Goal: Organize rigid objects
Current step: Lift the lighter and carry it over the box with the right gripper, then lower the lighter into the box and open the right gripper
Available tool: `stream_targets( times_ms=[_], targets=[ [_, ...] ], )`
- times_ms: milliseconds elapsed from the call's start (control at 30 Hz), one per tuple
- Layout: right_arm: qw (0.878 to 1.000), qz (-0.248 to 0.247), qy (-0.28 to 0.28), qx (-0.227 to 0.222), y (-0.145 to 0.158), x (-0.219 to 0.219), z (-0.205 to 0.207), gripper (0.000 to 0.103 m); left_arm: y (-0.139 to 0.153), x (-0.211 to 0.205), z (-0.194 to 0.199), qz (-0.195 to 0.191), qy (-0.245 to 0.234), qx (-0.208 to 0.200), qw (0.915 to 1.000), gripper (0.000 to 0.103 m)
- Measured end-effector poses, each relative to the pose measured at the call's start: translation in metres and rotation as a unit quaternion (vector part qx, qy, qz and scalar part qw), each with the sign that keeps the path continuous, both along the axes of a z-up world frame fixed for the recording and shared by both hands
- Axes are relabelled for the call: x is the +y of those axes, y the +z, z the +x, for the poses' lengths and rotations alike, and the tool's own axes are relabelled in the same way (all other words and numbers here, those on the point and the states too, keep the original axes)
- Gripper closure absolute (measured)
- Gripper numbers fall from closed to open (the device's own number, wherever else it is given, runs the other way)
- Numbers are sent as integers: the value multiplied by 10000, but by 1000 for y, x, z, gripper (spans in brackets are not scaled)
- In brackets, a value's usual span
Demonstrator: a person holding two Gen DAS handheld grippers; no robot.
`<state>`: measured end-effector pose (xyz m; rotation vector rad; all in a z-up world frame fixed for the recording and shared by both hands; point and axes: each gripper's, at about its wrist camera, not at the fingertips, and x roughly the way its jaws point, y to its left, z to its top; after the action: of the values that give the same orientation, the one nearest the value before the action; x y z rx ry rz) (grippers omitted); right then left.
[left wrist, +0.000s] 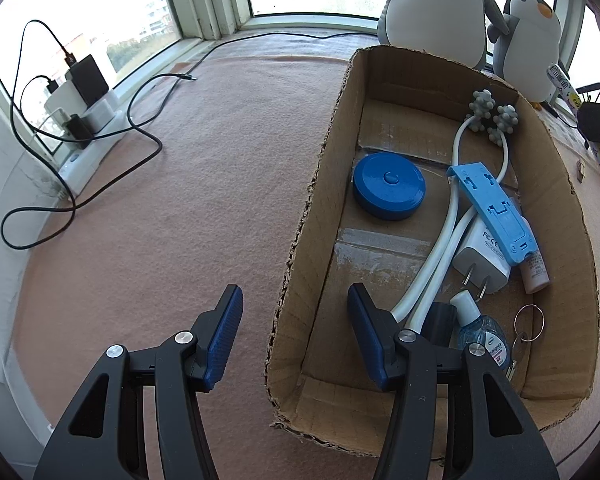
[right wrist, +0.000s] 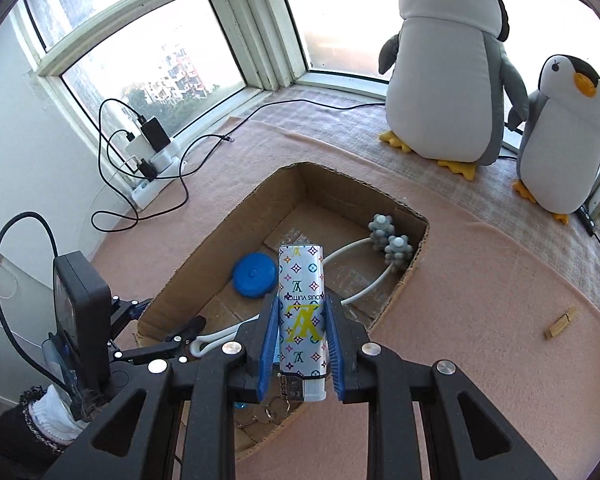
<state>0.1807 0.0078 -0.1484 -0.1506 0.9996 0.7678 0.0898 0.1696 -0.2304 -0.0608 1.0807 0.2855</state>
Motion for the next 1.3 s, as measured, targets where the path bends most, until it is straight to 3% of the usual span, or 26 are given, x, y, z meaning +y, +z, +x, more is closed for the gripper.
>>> stream_targets(
  times_ms=[633,767,1100,1300],
  targets=[
    [9994,-153,152,252,-29,41,-7,81,0,1,0,1,-2,-1,10000,49],
    [9996,-151,100,205,-27,39,-6,70,-1,1,0,0,-4,-2,10000,49],
    [9997,-42,-192,158,-21,21,1,65,-1,1,0,0,-4,-2,10000,49],
    [9979,-50,-634,135,-19,-1,12,64,-1,1,0,-5,-1,-4,10000,49]
  ],
)
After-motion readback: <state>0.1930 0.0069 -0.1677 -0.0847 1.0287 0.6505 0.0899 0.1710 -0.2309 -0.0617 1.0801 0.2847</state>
